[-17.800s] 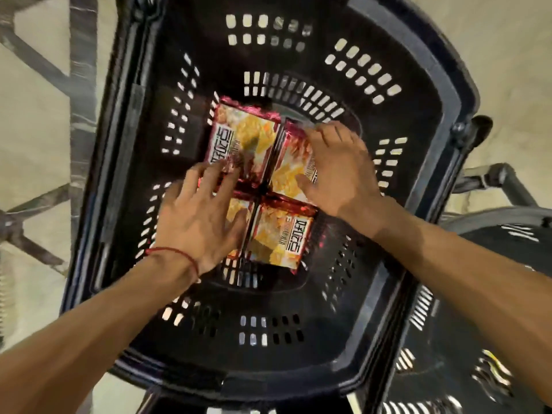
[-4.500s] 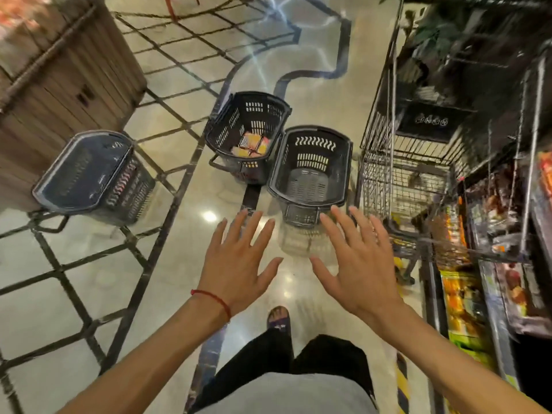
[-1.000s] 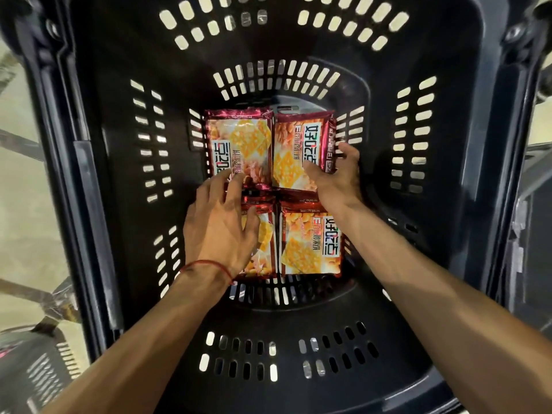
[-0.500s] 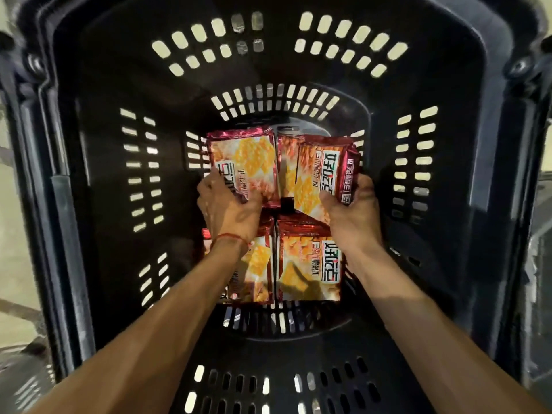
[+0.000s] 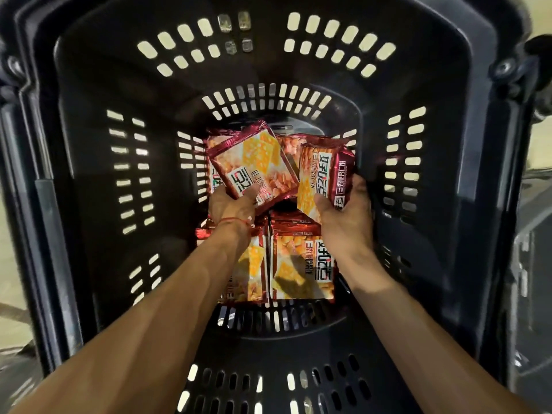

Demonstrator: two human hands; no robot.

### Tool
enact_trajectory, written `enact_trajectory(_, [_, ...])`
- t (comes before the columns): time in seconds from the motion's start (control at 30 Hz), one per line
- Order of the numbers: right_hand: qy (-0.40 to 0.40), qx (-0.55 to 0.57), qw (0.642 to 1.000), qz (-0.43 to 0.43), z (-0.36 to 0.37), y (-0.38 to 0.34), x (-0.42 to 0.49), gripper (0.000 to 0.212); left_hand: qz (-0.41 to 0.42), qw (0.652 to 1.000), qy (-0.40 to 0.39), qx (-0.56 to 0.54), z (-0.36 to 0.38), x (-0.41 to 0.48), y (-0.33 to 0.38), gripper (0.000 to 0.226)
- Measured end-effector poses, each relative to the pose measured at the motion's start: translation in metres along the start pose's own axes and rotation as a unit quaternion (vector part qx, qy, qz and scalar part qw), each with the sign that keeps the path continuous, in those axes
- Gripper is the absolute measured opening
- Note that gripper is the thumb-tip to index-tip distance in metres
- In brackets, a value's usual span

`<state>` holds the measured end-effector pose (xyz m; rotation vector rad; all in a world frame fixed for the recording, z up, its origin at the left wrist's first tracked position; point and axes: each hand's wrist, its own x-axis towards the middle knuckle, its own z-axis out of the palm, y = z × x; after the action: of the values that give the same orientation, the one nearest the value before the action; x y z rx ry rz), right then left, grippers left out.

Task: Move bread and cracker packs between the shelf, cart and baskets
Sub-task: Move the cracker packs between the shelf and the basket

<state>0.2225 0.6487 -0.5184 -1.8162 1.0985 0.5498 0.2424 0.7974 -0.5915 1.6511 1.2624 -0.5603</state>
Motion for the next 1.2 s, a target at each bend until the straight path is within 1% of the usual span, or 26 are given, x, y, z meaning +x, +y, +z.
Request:
enact_trajectory(0.1, [-0.006,0.006,1.0,-0.012,-0.01,-0.006,-0.013,0.047,0.016,0.999,-0.007,-0.032,-0.009,-0.016,0.001,0.051])
enact_trajectory(0.23, [-0.021,0.009,1.0,-0.02,-0.035,-0.018,-0.047,0.046,0.015,0.997,-0.024,-0.069,-0.035,-0.054,0.011,0.047])
enact_trajectory(0.27, [-0.024,0.009,0.999,-0.02,-0.043,-0.023,-0.058,0.045,0.012,0.997,-0.027,-0.074,-0.044,-0.069,0.015,0.043])
enact_trajectory(0.37, [-0.037,0.002,0.999,-0.022,-0.071,-0.04,-0.095,0.045,0.016,0.997,-0.034,-0.073,-0.075,-0.125,0.038,0.029])
enact_trajectory(0.5, [-0.063,-0.013,0.997,-0.042,-0.118,-0.067,-0.158,0.047,0.022,0.995,-0.053,-0.088,-0.119,-0.213,0.066,0.027])
enact_trajectory(0.6, [-0.081,-0.024,0.995,-0.05,-0.164,-0.086,-0.211,0.052,0.05,0.995,-0.066,-0.05,-0.156,-0.279,0.079,0.029])
enact_trajectory(0.7, [-0.086,-0.024,0.994,-0.063,-0.212,-0.097,-0.261,0.057,0.074,0.993,-0.086,-0.044,-0.191,-0.346,0.087,0.024])
enact_trajectory(0.77, [-0.099,-0.021,0.993,-0.066,-0.242,-0.099,-0.293,0.054,0.074,0.99,-0.105,-0.056,-0.21,-0.39,0.089,0.021])
enact_trajectory(0.87, [-0.118,0.025,0.99,-0.077,-0.281,-0.091,-0.338,0.044,0.076,0.986,-0.132,-0.069,-0.233,-0.447,0.086,0.017])
enact_trajectory(0.93, [-0.114,0.08,0.986,-0.092,-0.301,-0.081,-0.365,0.04,0.083,0.982,-0.152,-0.071,-0.245,-0.474,0.08,0.014])
enact_trajectory(1.07, [-0.072,0.18,0.976,-0.096,-0.335,-0.051,-0.417,0.029,0.107,0.97,-0.207,-0.073,-0.263,-0.517,0.067,0.014])
enact_trajectory(1.13, [-0.044,0.21,0.97,-0.112,-0.351,-0.036,-0.444,0.029,0.134,0.959,-0.242,-0.066,-0.271,-0.534,0.058,0.018])
enact_trajectory(1.2, [-0.04,0.232,0.964,-0.124,-0.361,-0.018,-0.469,0.031,0.175,0.945,-0.274,-0.034,-0.277,-0.55,0.049,0.022])
